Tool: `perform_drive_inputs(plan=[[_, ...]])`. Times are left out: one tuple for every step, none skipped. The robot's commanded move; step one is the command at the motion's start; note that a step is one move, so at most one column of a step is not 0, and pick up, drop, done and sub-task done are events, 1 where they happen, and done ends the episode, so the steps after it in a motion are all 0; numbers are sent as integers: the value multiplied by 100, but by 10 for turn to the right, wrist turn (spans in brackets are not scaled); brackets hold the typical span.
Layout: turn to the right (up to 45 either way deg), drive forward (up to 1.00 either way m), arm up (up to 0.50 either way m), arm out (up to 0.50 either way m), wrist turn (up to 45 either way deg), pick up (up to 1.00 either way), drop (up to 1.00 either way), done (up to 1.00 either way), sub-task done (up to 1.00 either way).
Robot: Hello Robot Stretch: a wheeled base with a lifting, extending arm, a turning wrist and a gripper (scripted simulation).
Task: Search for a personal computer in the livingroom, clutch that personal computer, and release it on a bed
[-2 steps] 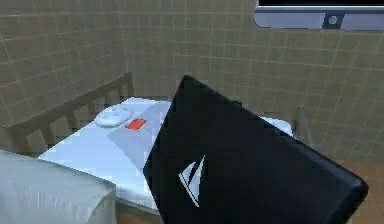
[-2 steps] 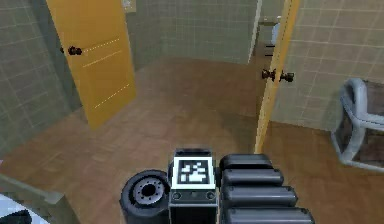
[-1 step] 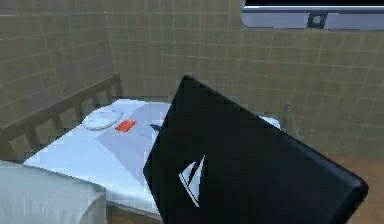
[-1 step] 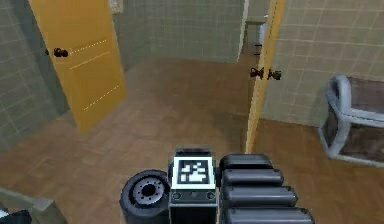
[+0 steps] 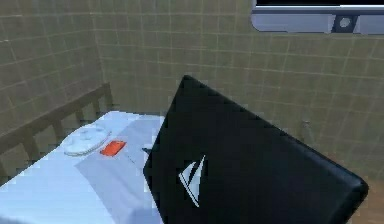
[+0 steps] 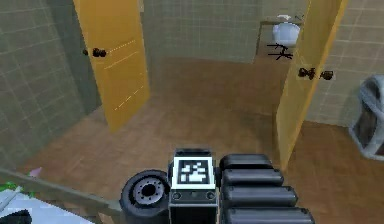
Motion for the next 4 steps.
perform_drive_inputs(plan=[[-450, 0, 0, 0, 0, 0, 0, 0, 0], [-300, 0, 0, 0, 0, 0, 0, 0, 0], [0, 0, 0, 48, 0, 0, 0, 0, 0], [0, 0, 0, 0, 390, 0, 0, 0, 0]])
